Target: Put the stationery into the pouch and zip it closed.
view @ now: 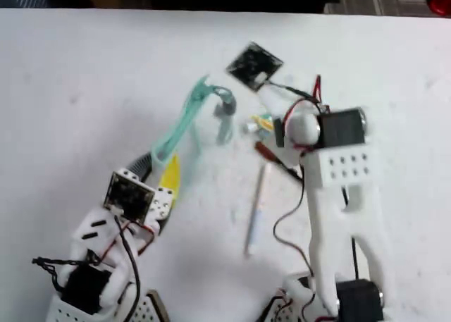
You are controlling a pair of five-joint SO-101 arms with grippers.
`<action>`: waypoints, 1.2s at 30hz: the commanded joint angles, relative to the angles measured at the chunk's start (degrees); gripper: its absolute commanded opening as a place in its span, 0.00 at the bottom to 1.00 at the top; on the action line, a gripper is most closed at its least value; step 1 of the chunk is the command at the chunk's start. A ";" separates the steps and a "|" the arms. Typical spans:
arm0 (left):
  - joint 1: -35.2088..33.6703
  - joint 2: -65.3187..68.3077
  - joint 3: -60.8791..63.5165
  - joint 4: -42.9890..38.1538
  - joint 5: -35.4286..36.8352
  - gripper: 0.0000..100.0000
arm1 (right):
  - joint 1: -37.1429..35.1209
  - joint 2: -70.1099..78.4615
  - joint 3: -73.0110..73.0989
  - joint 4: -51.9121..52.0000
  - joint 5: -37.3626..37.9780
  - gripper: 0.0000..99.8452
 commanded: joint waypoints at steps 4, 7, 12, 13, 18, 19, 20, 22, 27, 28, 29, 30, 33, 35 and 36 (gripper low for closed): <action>0.13 0.22 -0.35 1.67 -0.44 0.02 | 1.36 2.24 18.11 -13.67 -23.91 0.16; -1.19 0.22 -0.35 1.67 -0.35 0.02 | 0.66 3.21 25.76 -21.85 -30.42 0.16; -3.56 0.22 -0.35 1.49 0.00 0.02 | 0.57 5.49 31.47 -32.48 -37.45 0.16; -3.56 0.22 -0.35 1.58 0.00 0.02 | 0.57 6.20 31.47 -33.19 -38.59 0.16; -3.30 0.22 -0.26 1.58 0.00 0.02 | -1.80 11.65 31.65 -35.56 -43.16 0.16; -3.21 0.22 -0.26 1.58 0.00 0.02 | -2.86 13.14 31.56 -36.44 -43.87 0.16; -3.21 0.22 -0.18 1.67 0.00 0.02 | -3.74 14.55 31.47 -37.58 -44.40 0.16; -3.21 0.22 0.70 1.23 0.00 0.02 | -4.97 17.45 31.47 -40.31 -45.45 0.16; -3.21 0.22 0.88 1.23 0.00 0.02 | -5.23 21.05 30.07 -41.71 -45.63 0.16; -3.21 0.22 0.88 1.23 0.00 0.02 | -5.14 21.14 29.71 -41.36 -45.45 0.16; -3.21 0.22 0.88 1.23 0.00 0.02 | -5.14 21.23 29.63 -41.27 -45.36 0.16; -3.21 0.22 0.88 1.23 0.00 0.02 | -5.14 21.23 29.63 -41.19 -45.27 0.16; -3.12 0.22 0.88 1.23 0.00 0.02 | -5.49 21.23 29.63 -41.10 -45.27 0.15; -3.12 0.22 0.88 1.23 0.00 0.02 | -5.58 21.23 29.63 -41.10 -45.19 0.09; -3.12 0.22 0.79 1.23 0.00 0.02 | -5.58 21.23 29.63 -41.19 -45.19 0.04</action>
